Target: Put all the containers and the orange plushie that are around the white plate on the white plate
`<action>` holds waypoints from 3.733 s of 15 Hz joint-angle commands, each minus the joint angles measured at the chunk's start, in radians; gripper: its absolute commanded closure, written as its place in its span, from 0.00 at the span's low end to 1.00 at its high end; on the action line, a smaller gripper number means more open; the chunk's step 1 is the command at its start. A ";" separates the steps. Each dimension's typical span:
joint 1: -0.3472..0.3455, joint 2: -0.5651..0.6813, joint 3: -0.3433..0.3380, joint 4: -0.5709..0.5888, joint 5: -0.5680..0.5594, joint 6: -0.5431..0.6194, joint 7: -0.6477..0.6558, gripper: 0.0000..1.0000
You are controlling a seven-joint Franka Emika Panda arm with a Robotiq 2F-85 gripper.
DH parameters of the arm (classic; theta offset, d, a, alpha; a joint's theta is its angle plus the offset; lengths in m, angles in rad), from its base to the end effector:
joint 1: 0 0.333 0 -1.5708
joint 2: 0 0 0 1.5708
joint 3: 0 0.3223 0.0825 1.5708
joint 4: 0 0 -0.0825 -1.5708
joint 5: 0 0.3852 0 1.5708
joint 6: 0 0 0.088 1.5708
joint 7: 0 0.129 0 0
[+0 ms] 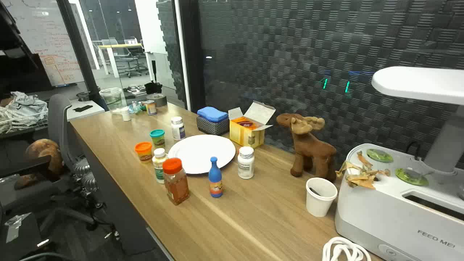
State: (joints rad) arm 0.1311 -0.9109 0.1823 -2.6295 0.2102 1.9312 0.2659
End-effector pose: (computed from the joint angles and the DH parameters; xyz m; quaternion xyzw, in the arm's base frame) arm 0.2844 0.1163 0.5081 -0.9937 0.0305 -0.0922 0.0552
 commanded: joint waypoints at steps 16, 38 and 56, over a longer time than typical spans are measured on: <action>-0.052 0.616 0.024 0.294 -0.073 0.196 0.011 0.00; 0.217 1.311 -0.075 0.776 -0.475 0.453 0.236 0.00; 0.211 1.431 -0.107 0.893 -0.432 0.430 0.185 0.81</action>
State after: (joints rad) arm 0.3344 0.5095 0.0833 -1.7781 -0.2479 2.3804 0.4798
